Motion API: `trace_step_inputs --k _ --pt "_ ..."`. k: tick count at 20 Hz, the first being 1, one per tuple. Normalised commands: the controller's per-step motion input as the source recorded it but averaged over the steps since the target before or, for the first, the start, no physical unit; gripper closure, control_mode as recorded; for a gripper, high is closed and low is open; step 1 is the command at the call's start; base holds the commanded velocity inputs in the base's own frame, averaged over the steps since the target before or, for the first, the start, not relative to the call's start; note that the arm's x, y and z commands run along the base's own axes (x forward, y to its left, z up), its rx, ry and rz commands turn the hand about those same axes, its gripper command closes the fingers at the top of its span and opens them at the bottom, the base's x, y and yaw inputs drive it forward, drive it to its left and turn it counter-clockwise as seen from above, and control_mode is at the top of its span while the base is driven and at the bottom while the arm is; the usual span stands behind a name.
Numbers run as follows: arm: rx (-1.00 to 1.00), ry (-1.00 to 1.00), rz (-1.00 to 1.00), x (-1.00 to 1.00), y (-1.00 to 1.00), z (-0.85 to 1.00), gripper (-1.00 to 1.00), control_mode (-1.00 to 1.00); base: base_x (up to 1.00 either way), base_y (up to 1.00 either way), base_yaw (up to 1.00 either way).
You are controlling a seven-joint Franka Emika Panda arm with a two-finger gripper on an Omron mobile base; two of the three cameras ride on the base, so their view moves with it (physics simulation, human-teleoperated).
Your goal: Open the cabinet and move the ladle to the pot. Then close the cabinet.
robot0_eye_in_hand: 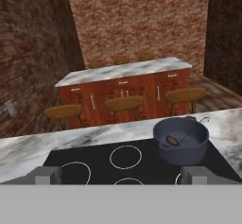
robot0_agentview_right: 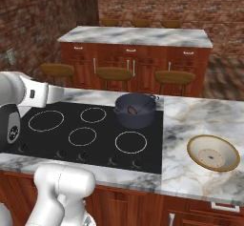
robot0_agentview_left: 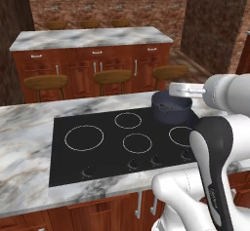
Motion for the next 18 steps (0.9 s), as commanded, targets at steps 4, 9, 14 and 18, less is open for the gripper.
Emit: trace_step_inputs --k 4,9,14,18 --pt "0.00 0.00 0.00 0.00 0.00 0.00 -1.00 1.00 -0.18 0.00 0.00" --pt "0.00 0.00 0.00 0.00 0.00 0.00 -1.00 1.00 -0.61 -0.06 -0.06" --pt "0.00 0.00 0.00 0.00 0.00 0.00 -1.00 1.00 -0.82 -0.33 -0.10" --pt "0.00 0.00 0.00 0.00 0.00 0.00 -1.00 1.00 -0.58 -0.34 -0.13"
